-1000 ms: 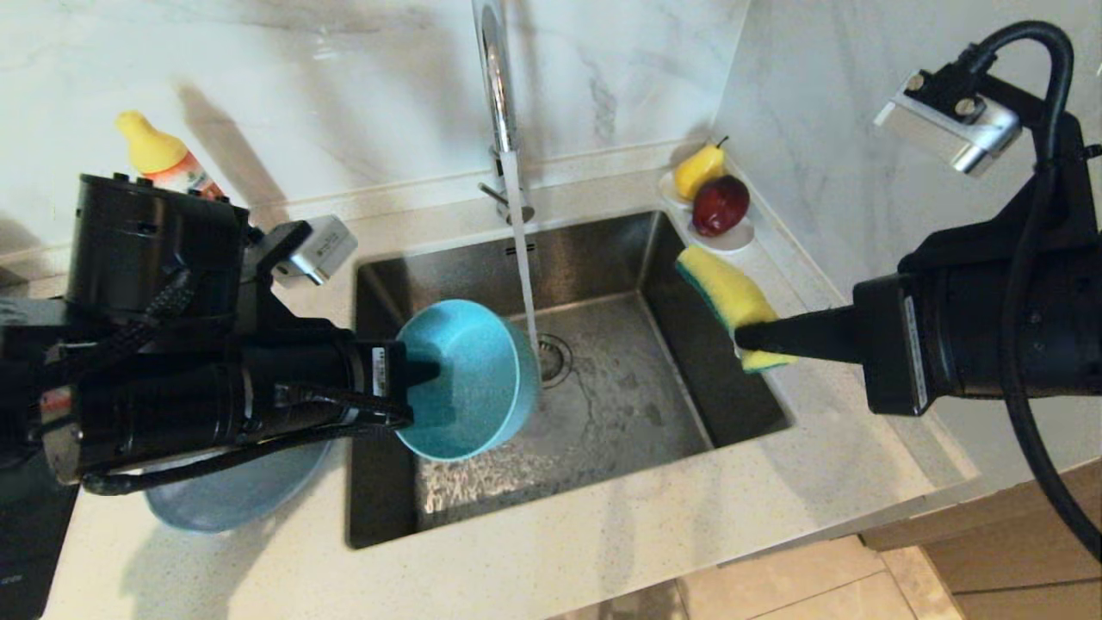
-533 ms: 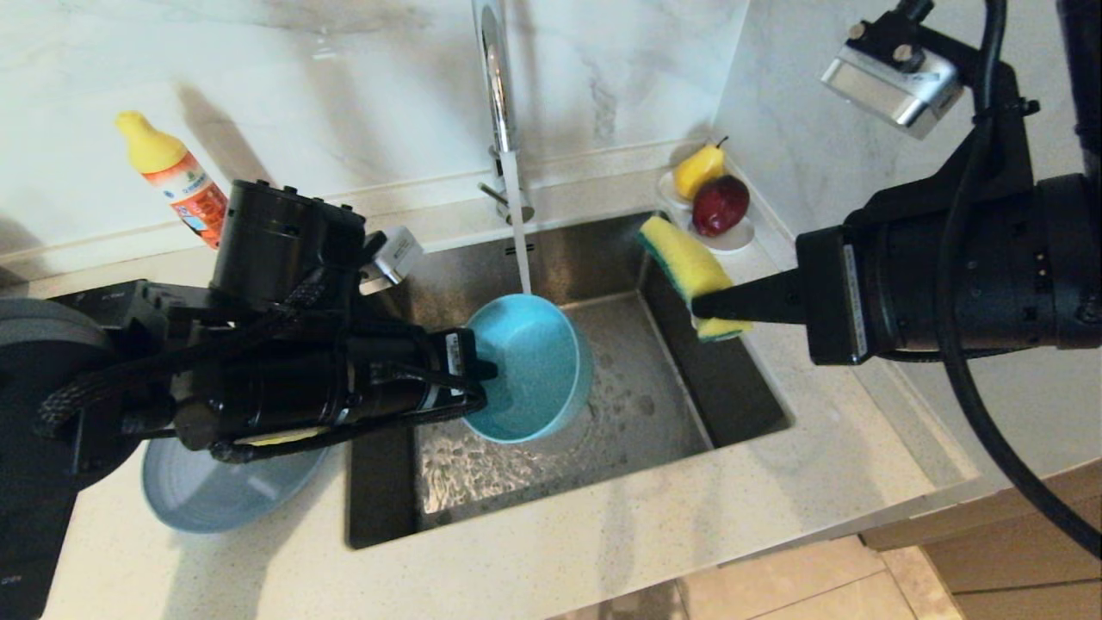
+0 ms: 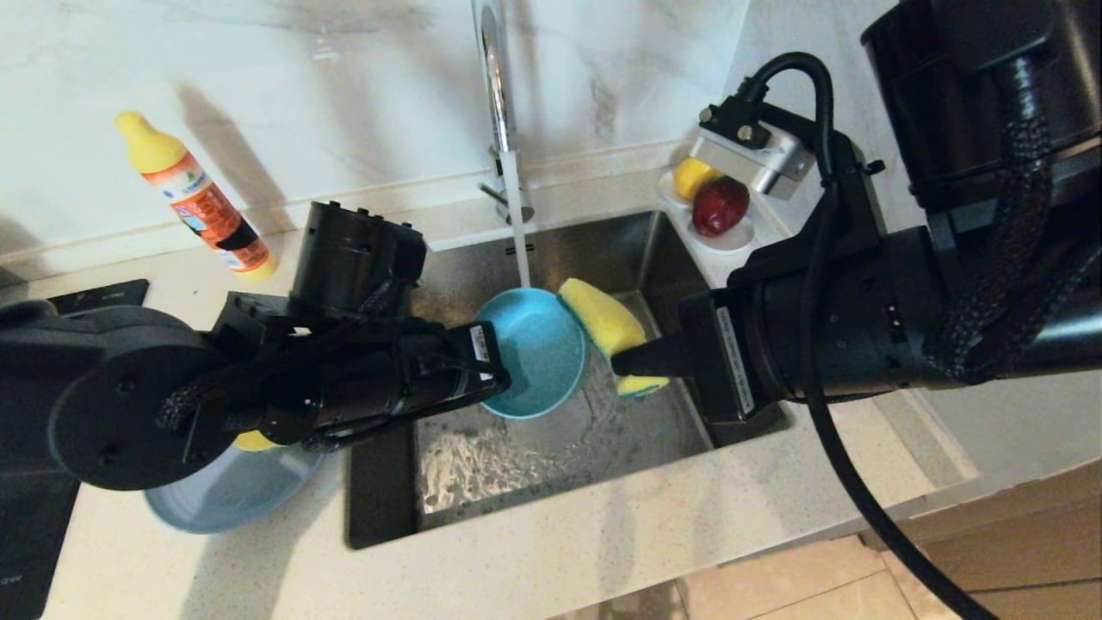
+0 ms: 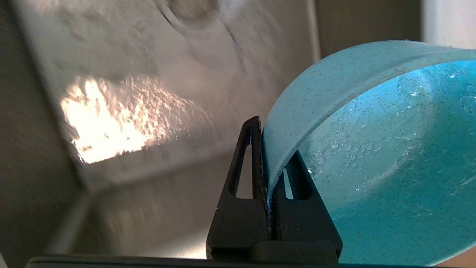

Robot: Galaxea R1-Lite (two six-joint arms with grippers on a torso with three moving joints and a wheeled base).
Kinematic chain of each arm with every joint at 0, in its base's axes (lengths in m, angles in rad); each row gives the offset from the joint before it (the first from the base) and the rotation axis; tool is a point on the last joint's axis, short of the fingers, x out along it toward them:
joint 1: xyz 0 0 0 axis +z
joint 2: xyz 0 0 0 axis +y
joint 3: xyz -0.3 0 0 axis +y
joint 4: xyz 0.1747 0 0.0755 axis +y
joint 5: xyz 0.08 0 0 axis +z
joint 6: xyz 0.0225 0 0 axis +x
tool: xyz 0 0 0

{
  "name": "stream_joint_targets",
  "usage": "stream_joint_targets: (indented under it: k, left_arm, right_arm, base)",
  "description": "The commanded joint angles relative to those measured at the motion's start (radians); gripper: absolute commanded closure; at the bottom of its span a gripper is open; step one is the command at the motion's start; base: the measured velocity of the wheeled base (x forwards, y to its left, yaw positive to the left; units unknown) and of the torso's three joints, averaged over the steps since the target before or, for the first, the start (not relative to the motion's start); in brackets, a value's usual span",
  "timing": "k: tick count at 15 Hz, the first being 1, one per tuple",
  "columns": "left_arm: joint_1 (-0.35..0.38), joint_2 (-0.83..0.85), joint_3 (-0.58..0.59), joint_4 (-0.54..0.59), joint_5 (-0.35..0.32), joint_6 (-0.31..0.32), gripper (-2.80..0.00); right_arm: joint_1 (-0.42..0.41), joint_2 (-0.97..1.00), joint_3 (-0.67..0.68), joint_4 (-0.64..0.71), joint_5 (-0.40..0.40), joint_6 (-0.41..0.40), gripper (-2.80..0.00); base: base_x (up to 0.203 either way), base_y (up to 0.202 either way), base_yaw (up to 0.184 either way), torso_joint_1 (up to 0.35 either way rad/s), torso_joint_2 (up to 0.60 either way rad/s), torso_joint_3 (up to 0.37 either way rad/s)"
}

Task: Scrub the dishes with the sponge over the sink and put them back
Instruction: Wipe the bowl

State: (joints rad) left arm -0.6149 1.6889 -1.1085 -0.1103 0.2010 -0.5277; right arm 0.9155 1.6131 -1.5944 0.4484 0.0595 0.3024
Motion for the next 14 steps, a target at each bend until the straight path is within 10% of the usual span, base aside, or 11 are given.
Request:
stream_joint_targets:
  k: [1, 14]
  left_arm:
    - [-0.012, 0.024, 0.003, -0.035, 0.078, -0.003, 0.0]
    - [-0.052, -0.025, 0.101, -0.187, 0.164, 0.016, 0.0]
  right_arm:
    - [0.009, 0.047, -0.019, 0.003, 0.029, 0.012, 0.0]
    - [-0.013, 0.152, -0.088, -0.005, 0.126, 0.17, 0.0]
  base:
    - [0.0, 0.0, 0.0, 0.0, 0.0, 0.0]
    - [0.0, 0.0, 0.0, 0.0, 0.0, 0.0]
